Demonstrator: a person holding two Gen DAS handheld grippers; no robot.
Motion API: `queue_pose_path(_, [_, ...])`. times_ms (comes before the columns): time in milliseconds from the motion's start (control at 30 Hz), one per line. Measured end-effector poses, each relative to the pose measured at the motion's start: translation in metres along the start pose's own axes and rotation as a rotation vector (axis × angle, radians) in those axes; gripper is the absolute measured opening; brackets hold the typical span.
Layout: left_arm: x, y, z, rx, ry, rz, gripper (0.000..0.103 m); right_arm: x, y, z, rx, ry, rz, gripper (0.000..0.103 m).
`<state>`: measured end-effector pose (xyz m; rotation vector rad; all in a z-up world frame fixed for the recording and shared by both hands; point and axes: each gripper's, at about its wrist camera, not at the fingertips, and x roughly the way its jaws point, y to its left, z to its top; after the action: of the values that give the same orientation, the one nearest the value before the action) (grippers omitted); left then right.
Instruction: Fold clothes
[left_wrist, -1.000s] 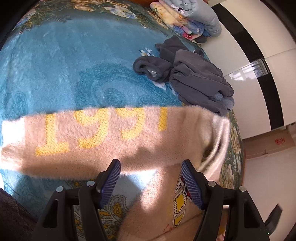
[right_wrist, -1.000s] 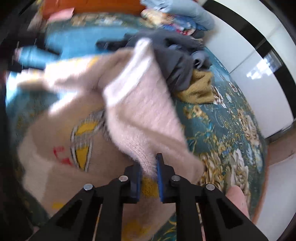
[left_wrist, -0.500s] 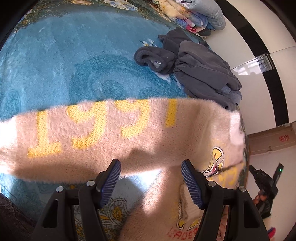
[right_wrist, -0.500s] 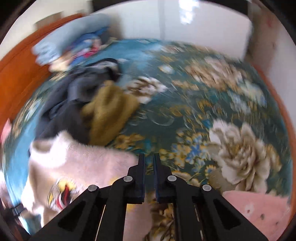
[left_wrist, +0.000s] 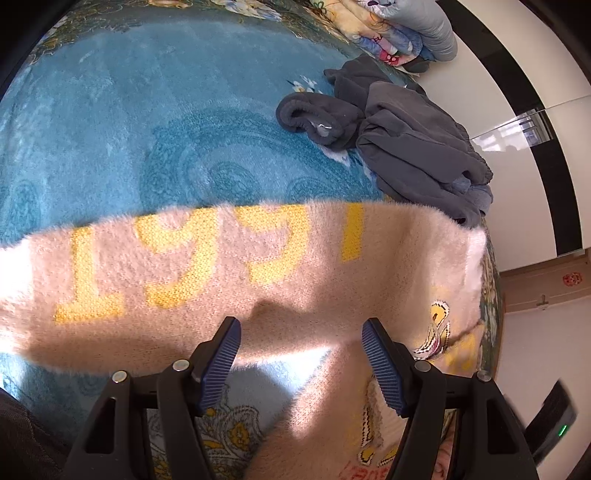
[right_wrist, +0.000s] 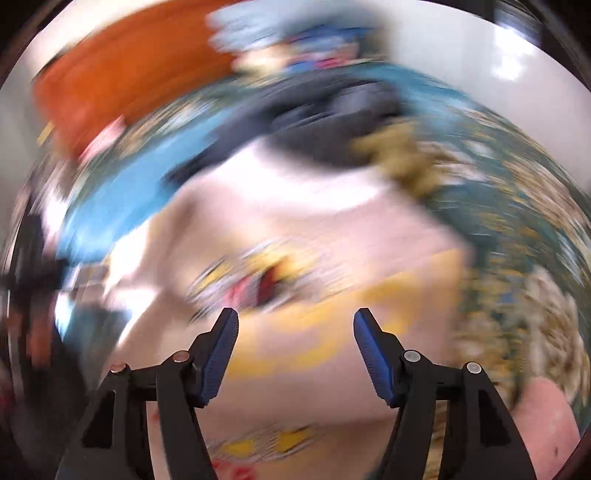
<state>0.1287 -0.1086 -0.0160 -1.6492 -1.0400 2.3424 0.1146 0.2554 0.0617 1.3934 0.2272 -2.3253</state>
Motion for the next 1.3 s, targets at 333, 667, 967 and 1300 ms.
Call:
queue_pose_path(333, [-0.013,0.013,0.003,-0.014,-0.037,0.036,0.074,0.057,0.084,-0.039,-0.350,0.134,-0.161,0.064])
queue_pose_path(667, [-0.010,0.041,0.004,-0.164,-0.006,0.013,0.074,-0.007,-0.002,0.001,0.111,-0.002,-0.077,0.011])
queue_pose_path(967, [-0.009,0.037,0.001,-0.161,0.007,0.024,0.074,-0.165,-0.148,-0.013,0.623,-0.352,-0.287,0.011])
queue_pose_path(1300, [-0.006,0.034,-0.001,-0.149,0.008,0.051,0.074,-0.144,-0.281,-0.135,1.138,-0.232,-0.442,0.011])
